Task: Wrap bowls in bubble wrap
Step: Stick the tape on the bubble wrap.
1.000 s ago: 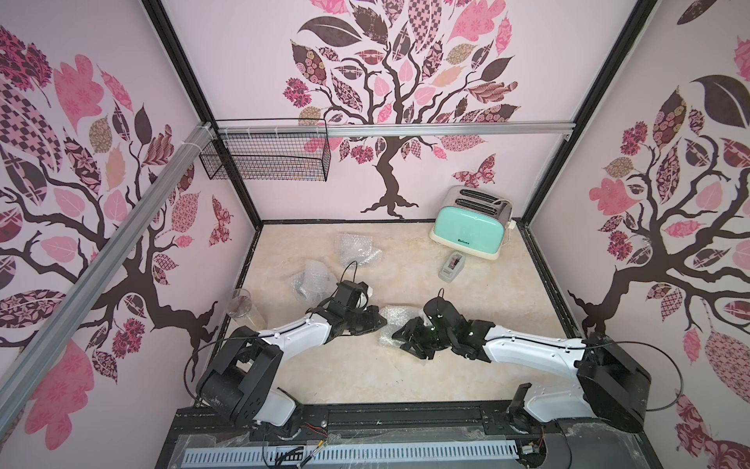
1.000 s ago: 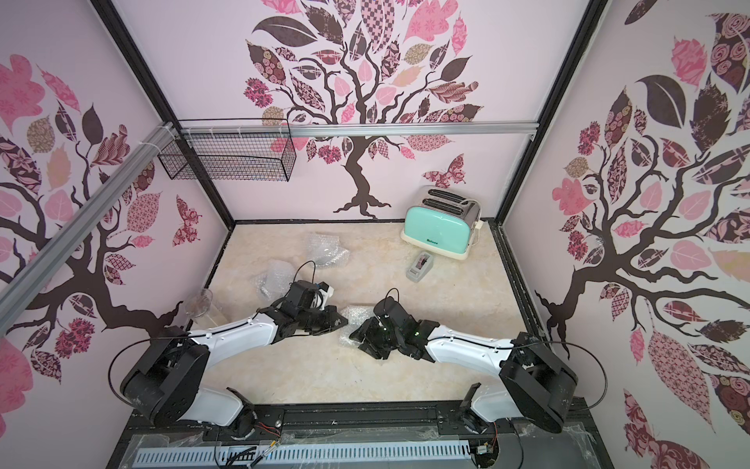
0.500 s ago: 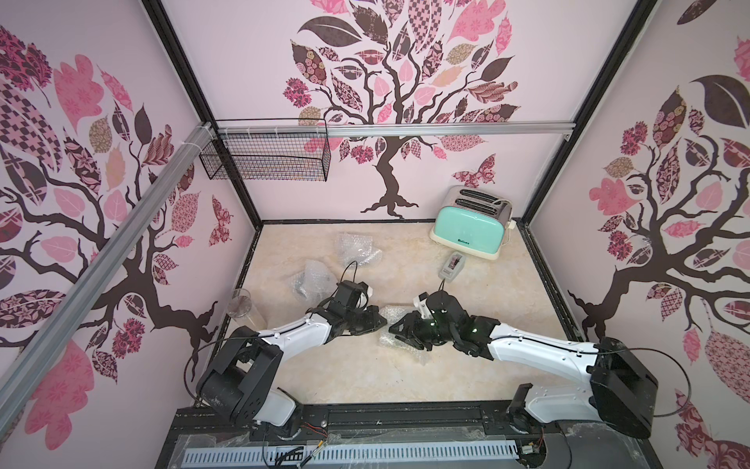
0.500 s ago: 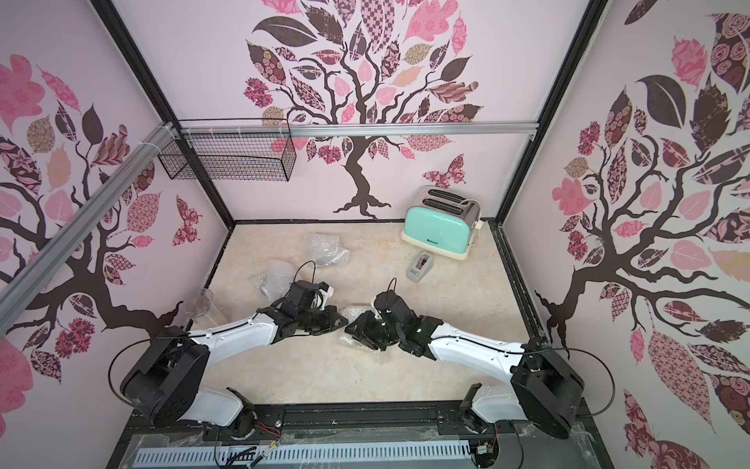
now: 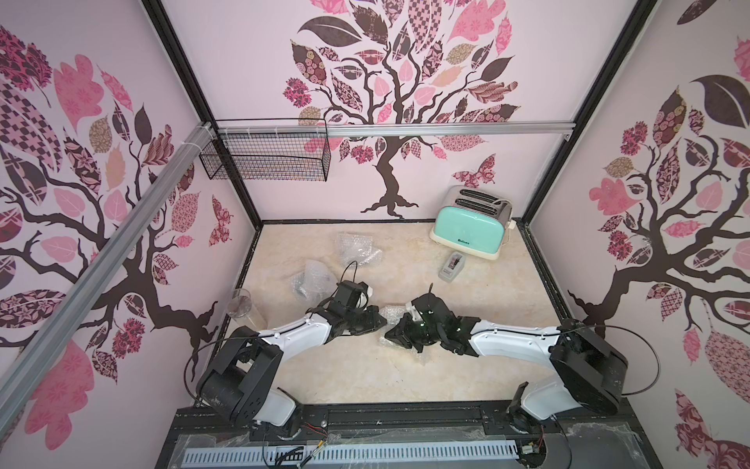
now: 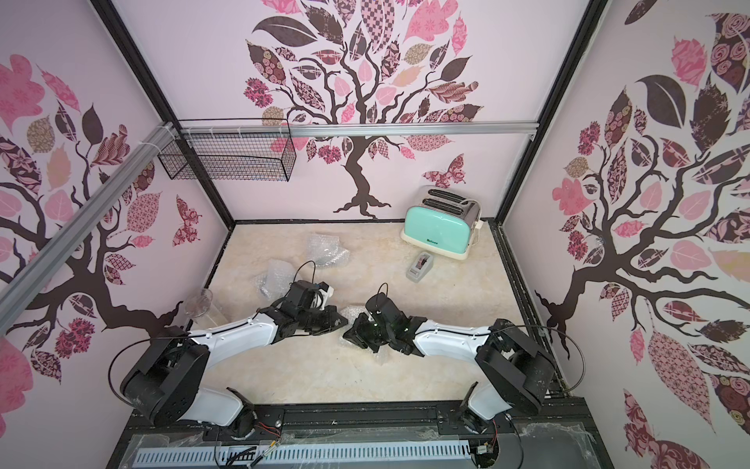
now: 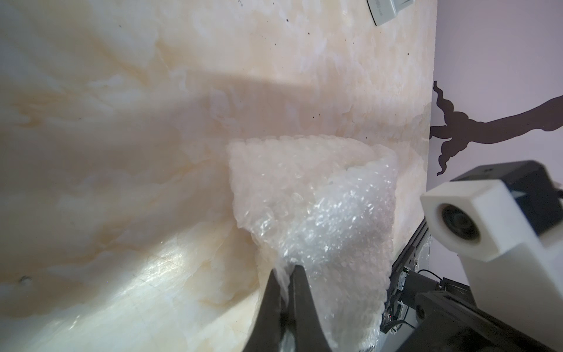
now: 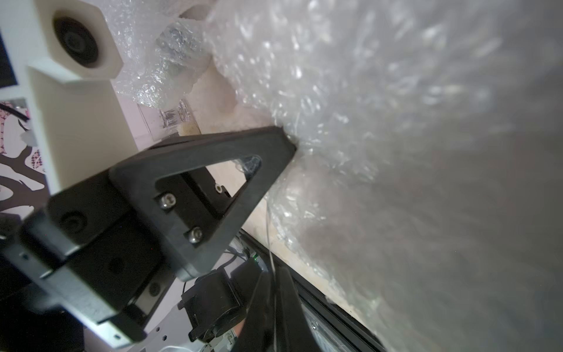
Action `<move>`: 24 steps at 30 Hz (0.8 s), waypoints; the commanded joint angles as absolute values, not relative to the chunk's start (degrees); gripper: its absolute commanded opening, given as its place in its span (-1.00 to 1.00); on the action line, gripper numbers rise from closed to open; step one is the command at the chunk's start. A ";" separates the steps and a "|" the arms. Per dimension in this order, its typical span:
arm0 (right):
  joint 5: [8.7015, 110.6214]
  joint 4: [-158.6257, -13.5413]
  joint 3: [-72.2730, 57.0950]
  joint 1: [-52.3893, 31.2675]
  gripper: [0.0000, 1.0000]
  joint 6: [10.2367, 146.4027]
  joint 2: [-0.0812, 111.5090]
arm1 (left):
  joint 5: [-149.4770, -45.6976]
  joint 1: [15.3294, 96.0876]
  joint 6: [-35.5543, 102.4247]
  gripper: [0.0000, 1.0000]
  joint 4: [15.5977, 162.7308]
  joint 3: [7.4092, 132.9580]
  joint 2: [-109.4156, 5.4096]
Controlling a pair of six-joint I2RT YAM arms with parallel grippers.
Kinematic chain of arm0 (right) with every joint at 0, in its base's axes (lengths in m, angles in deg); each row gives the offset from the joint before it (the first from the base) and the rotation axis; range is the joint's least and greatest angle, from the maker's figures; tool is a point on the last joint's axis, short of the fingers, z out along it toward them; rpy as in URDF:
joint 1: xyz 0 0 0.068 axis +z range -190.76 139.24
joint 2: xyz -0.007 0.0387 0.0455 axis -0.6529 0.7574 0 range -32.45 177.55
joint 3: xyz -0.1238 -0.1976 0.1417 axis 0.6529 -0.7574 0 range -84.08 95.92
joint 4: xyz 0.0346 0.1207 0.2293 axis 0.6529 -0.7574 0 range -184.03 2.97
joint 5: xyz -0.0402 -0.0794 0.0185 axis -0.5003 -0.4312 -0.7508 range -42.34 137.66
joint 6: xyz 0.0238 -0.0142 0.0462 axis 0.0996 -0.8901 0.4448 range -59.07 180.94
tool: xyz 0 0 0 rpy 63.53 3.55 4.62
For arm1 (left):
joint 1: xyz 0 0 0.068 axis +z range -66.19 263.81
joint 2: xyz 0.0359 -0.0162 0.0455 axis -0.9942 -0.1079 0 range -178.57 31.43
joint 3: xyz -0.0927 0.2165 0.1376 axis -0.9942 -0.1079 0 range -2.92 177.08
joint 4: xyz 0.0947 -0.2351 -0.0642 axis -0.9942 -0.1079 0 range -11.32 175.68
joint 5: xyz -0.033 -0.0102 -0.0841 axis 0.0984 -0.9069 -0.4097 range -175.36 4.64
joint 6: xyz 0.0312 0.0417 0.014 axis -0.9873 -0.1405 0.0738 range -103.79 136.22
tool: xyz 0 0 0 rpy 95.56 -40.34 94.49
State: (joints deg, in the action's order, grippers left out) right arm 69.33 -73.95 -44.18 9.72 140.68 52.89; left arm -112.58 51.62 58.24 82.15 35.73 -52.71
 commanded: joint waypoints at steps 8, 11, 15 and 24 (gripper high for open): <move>71.70 -71.04 -48.21 8.48 -0.86 147.28 55.41 | -112.34 51.38 57.54 -1.00 80.80 35.67 -52.92; 71.79 -70.86 -48.62 8.11 -0.86 147.28 56.14 | -112.43 51.38 57.44 -1.00 80.59 35.67 -52.86; 72.25 -70.05 -48.88 7.93 -0.84 147.76 56.58 | -112.39 51.37 57.36 -1.00 80.39 35.82 -52.86; 72.32 -70.25 -49.45 7.40 -0.83 147.42 56.02 | -110.93 52.28 57.75 -1.00 78.74 35.67 -49.99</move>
State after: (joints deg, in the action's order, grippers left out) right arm 72.94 -68.14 -48.55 7.88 146.89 55.36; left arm -112.12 51.69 58.24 81.43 35.73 -52.01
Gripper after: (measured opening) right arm 0.085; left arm 0.049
